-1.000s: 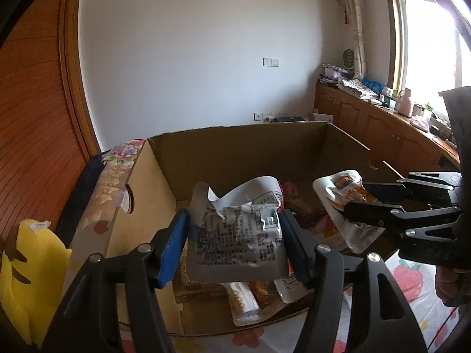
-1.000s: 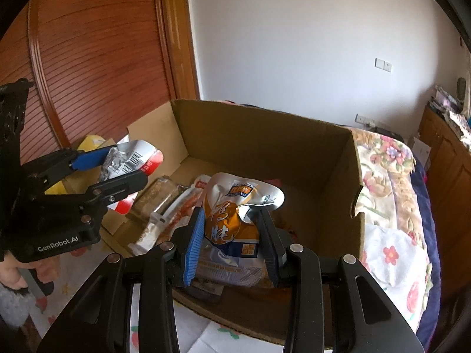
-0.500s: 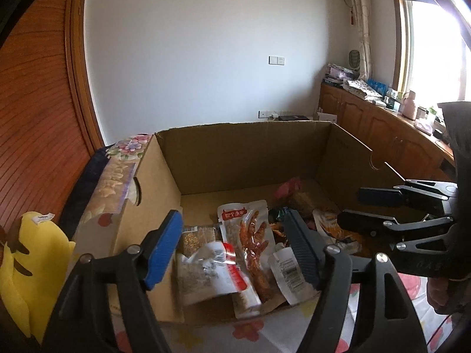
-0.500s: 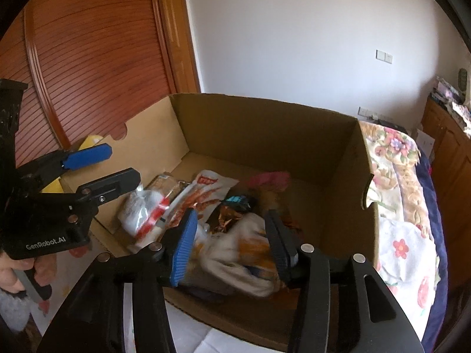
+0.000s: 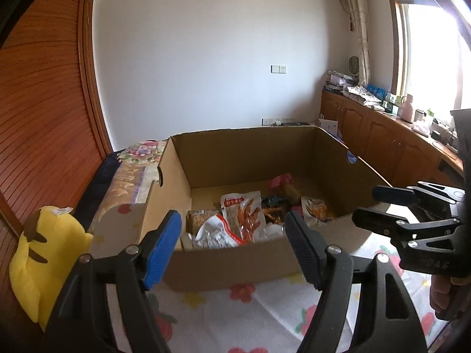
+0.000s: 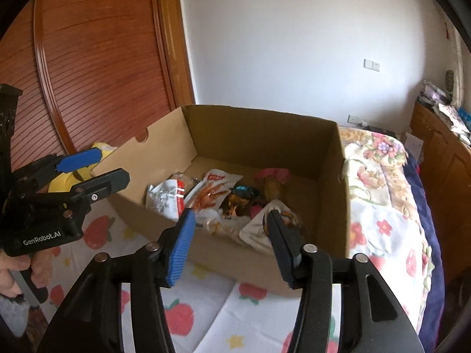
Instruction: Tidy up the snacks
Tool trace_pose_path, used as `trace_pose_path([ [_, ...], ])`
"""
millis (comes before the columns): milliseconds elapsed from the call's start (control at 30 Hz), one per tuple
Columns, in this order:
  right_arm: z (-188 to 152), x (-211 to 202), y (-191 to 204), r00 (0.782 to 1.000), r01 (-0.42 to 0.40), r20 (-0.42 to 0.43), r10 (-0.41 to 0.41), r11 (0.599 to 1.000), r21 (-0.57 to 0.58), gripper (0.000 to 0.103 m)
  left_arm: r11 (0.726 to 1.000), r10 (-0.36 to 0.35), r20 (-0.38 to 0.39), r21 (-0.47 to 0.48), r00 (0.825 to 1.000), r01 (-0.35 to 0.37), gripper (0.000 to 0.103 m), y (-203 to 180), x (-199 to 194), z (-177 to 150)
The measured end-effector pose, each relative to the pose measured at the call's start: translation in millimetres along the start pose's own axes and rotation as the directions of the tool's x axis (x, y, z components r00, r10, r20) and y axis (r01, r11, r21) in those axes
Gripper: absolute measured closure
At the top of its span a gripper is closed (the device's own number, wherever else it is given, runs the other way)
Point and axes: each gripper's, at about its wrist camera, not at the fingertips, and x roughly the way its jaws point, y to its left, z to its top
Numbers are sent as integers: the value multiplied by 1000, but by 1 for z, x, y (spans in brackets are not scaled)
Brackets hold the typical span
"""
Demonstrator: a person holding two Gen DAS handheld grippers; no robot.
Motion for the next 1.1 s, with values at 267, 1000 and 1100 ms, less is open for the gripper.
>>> trace_pose_path([
  [267, -32, -21, 4, 999, 37, 21, -37, 999, 35, 24, 999, 47, 18, -24, 999, -46, 23, -6, -22, -27],
  [1000, -68, -80, 13, 989, 125, 68, -131, 988, 91, 1, 997, 74, 66, -42, 995, -72, 0, -13, -90, -62],
  [1100, -73, -93, 17, 987, 130, 80, -138, 987, 93, 1, 996, 80, 71, -39, 994, -77, 0, -18, -104, -68],
])
